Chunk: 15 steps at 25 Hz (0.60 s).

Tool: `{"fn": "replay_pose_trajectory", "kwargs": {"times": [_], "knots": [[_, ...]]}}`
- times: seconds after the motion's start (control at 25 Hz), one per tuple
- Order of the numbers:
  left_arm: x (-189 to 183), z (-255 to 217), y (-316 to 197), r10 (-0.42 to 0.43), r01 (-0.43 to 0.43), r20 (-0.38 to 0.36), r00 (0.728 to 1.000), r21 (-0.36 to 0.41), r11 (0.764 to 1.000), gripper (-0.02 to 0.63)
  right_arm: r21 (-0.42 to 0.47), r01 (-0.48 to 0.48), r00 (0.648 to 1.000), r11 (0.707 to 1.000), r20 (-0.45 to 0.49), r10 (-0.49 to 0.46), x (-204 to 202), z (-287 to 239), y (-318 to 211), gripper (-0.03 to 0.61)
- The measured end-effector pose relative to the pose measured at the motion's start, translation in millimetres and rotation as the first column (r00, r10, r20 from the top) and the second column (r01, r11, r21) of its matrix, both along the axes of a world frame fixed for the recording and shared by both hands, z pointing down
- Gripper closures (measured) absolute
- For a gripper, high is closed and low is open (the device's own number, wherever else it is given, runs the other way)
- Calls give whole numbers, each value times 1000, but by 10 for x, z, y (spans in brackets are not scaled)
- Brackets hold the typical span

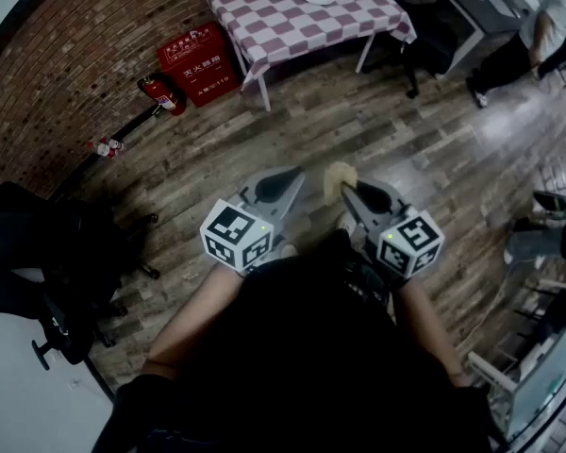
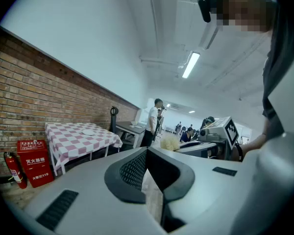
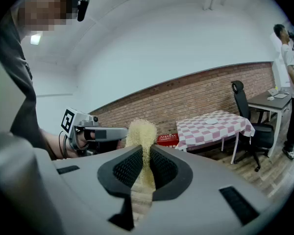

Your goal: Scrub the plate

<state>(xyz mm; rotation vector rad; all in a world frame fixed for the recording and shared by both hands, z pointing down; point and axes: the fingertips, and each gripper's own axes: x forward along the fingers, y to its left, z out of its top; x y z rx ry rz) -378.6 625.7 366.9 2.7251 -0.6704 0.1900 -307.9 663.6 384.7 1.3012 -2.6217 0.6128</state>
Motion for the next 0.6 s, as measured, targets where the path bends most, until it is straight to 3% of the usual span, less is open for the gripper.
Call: {"fn": "replay_pose_trajectory", "kwargs": {"times": [0.44,0.6], "knots": [[301,157,-199,-15,16,14,1000,-34,999,604,-6,13,1000,1000,-14,-13,352,99,-245,534],[573,251,-366,-1,2,29,1000,-56,998,604,-1,29,1000,1000,3,-29,579,137,-455,534]]}}
